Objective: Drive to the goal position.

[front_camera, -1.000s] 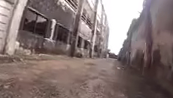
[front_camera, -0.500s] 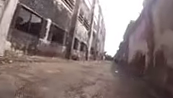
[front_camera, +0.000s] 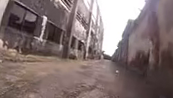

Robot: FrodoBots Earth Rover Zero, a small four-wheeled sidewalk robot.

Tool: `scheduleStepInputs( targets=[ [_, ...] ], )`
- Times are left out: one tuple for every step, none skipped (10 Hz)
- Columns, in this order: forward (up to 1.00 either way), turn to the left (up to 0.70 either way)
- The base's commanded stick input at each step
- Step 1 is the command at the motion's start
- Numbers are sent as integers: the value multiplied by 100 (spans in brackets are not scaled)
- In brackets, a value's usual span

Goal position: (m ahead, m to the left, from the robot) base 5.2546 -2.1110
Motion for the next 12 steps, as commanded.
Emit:
scheduleStepInputs(
  targets=[
    [70, 0],
    [70, 0],
    [70, 0],
    [70, 0],
    [70, 0],
    [70, 0],
    [70, 0],
    [70, 0],
    [70, 0],
    [70, 0],
    [70, 0],
    [70, 0]
  ],
)
